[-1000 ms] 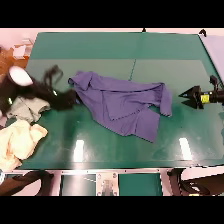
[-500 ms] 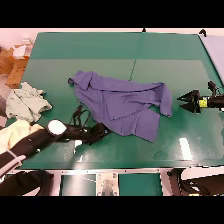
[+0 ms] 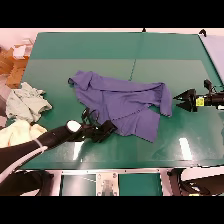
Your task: Fold the shirts.
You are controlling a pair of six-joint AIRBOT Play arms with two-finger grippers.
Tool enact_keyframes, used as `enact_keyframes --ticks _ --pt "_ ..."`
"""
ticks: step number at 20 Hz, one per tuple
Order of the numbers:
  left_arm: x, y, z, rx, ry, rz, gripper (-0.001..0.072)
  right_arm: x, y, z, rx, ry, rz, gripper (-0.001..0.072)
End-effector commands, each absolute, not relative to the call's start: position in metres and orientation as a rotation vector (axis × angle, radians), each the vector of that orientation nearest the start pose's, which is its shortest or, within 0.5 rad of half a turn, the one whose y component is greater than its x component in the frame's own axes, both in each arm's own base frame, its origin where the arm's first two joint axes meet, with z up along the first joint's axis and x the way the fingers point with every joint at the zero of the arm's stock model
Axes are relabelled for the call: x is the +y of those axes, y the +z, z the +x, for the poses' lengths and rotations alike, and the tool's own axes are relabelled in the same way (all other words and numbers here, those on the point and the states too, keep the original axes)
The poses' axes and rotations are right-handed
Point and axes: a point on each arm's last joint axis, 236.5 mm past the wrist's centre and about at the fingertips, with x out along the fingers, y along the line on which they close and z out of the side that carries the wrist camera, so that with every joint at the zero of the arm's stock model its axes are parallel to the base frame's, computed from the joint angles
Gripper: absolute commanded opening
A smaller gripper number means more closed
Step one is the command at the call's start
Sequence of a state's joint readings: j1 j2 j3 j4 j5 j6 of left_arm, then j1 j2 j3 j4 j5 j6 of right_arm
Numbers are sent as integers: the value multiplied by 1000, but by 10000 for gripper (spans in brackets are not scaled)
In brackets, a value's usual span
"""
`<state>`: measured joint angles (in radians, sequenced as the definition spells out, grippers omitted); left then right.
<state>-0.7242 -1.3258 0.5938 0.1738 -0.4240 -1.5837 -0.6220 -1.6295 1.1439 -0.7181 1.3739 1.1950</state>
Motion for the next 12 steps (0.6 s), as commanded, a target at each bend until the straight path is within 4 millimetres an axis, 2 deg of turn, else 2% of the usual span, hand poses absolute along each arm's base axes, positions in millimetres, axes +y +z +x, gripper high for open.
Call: enact_keyframes --ticks 1,2,5,8,9,10,12 --pt "-359 -95 253 1439 -304 -1024 473 -51 -48 380 1296 265 1033 547" --pt "-368 -98 252 1465 -309 -1037 427 -49 -47 379 1302 271 1033 547" --pt "-389 -98 239 1466 -342 -1020 427 -47 -46 378 1309 278 1038 547" --pt "-393 -103 236 1438 -331 -996 424 -45 -46 379 1310 283 1036 547" --pt "-390 -106 240 1424 -320 -987 283 -43 -46 379 1312 286 1034 547" --pt "-387 -108 246 1393 -320 -963 30 -42 -46 379 1315 290 1032 547" --pt "-382 -108 252 1379 -318 -956 23 -39 -46 379 1319 296 1027 547"
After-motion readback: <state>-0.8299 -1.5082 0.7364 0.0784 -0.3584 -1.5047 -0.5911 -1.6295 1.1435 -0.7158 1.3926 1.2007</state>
